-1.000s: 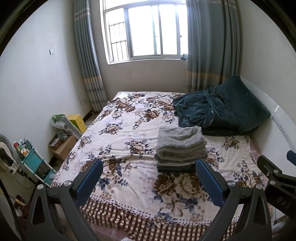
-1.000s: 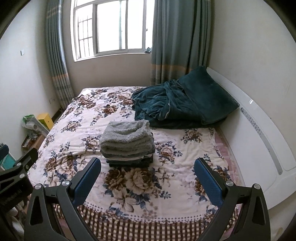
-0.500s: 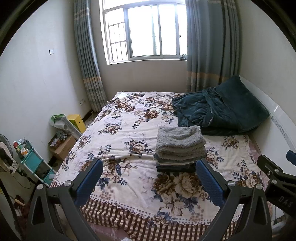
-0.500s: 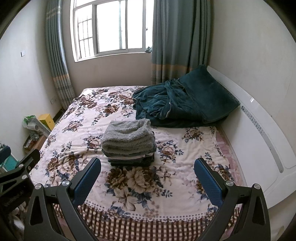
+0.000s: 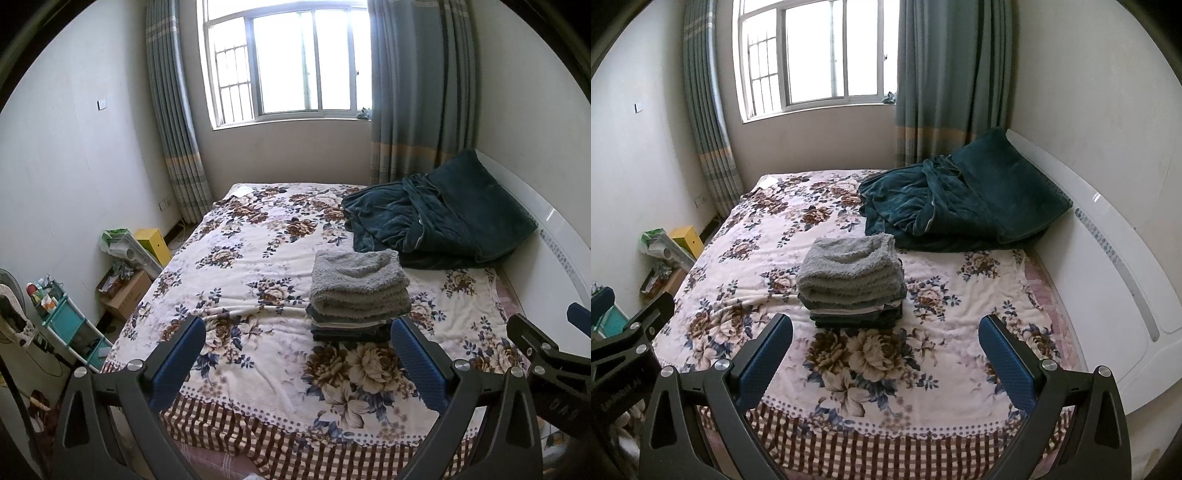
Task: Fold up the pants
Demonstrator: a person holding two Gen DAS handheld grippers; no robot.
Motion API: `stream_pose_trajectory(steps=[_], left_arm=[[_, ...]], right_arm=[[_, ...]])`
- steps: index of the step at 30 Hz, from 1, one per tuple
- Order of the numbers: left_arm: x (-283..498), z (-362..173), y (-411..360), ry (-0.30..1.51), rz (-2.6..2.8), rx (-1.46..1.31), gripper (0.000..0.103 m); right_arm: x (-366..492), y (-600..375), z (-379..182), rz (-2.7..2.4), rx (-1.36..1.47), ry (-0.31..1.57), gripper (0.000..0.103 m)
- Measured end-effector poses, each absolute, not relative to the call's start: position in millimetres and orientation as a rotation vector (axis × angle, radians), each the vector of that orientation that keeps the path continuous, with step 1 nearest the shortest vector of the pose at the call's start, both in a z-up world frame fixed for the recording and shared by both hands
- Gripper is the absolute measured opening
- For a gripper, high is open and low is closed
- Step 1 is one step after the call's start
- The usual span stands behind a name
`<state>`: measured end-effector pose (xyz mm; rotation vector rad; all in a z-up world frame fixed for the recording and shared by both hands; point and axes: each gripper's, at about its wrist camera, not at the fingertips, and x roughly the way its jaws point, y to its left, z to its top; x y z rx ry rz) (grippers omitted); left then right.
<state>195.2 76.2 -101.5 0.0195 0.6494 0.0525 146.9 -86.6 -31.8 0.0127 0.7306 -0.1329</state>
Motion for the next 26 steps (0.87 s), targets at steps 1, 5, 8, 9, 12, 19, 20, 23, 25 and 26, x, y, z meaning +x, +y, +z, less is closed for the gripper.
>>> stream_pose_trajectory(steps=[1, 5, 8, 9, 12, 19, 20, 23, 25, 26], left_arm=[[195.4, -101.7, 76.0, 0.65, 0.051, 0.018, 0.103], [194.3, -101.8, 75.6, 0.648, 0.05, 0.022, 0.103], [193.0, -101.6, 74.9, 0.647, 0.053, 0.025, 0.103], [191.7, -101.7, 74.4, 0.648, 0.052, 0.025, 0.103], [192.1, -100.7, 75.0, 0.647, 0.044, 0.03, 0.103], [192.0, -99.9, 75.7, 0.649, 0.035, 0.037, 0.103], [192.2, -99.9, 76.0, 0.649, 0.033, 0.036, 0.103], [192.5, -100.2, 75.7, 0.643, 0.027, 0.038, 0.103], [192.4, -99.7, 75.8, 0.638, 0.021, 0.033, 0.103], [192.4, -99.4, 76.0, 0.638, 0.016, 0.03, 0.103]], right_arm=[[146.9, -85.9, -31.8, -0.132, 0.013, 0.731, 0.103], [144.4, -84.0, -31.6, -0.13, 0.015, 0.732, 0.103], [141.8, -83.4, -32.8, -0.129, 0.021, 0.731, 0.103], [141.7, -83.6, -32.7, -0.131, 0.019, 0.729, 0.103], [140.6, -83.9, -33.1, -0.134, 0.022, 0.729, 0.103], [139.5, -81.1, -32.8, -0.134, 0.022, 0.731, 0.103], [139.0, -83.2, -33.1, -0.135, 0.023, 0.731, 0.103], [138.7, -82.9, -32.9, -0.136, 0.024, 0.729, 0.103], [138.5, -82.6, -32.8, -0.137, 0.024, 0.73, 0.103], [138.3, -82.4, -32.8, -0.137, 0.026, 0.73, 0.103]])
